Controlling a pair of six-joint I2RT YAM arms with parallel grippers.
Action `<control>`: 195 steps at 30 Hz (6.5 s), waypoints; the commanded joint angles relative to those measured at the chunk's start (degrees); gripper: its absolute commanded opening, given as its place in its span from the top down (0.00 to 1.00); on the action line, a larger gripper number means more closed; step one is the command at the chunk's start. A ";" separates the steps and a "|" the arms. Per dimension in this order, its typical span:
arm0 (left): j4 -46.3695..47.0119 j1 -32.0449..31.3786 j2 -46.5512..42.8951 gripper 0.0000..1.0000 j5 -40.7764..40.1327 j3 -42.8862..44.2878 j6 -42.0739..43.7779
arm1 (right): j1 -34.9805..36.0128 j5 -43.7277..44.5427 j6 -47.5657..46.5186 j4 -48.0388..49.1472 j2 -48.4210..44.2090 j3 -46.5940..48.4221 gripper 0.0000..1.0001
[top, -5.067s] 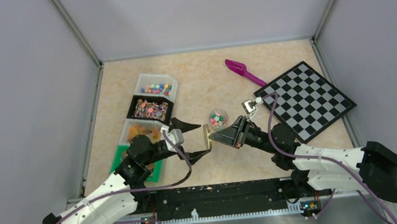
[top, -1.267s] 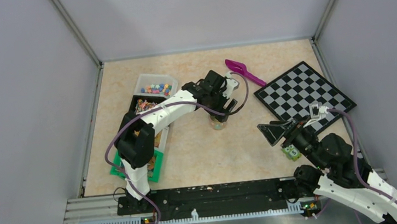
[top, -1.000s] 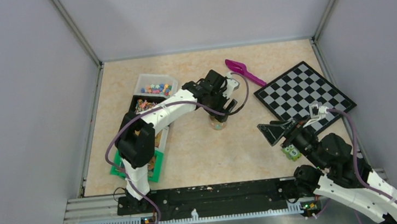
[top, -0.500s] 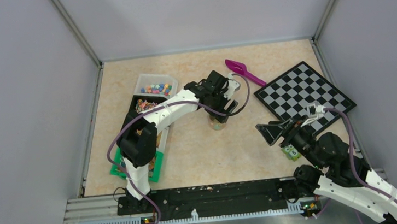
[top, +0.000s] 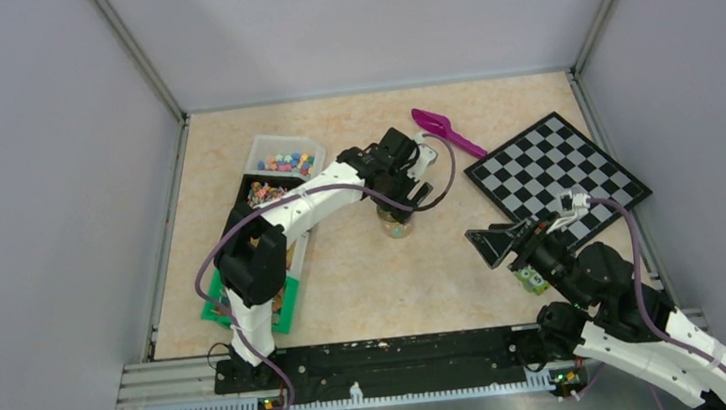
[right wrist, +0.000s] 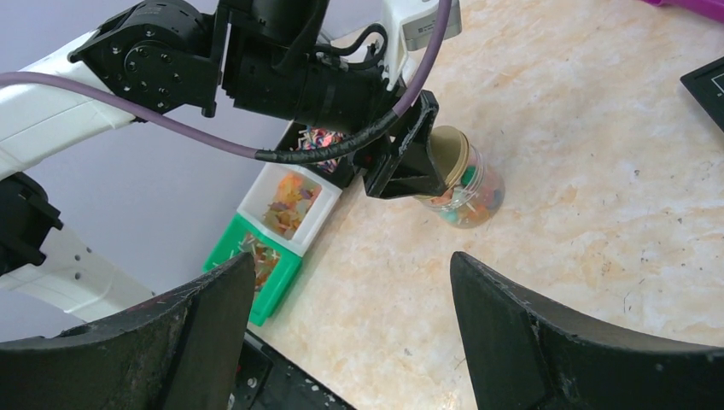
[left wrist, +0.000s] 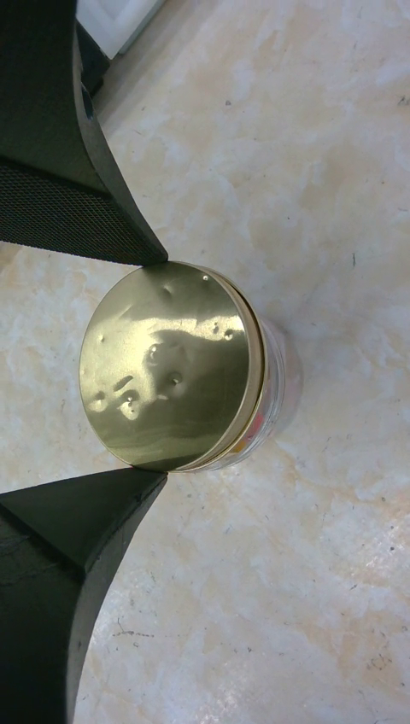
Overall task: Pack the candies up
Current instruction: Close the bottle lid on the packing bottle, then screw the bottle lid onto the packing bottle.
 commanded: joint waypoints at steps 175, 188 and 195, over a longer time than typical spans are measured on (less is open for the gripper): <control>45.60 12.95 -11.78 0.49 22.58 -40.18 -26.88 | -23.37 -44.18 -31.45 45.42 63.71 0.22 0.26; 48.74 12.50 -14.63 0.79 20.82 -45.58 -31.96 | -23.61 -32.01 1.56 45.87 58.15 -4.90 0.50; 48.64 11.59 -18.92 0.83 17.60 -48.60 -33.91 | -23.63 -29.02 19.91 54.66 58.21 -11.35 0.38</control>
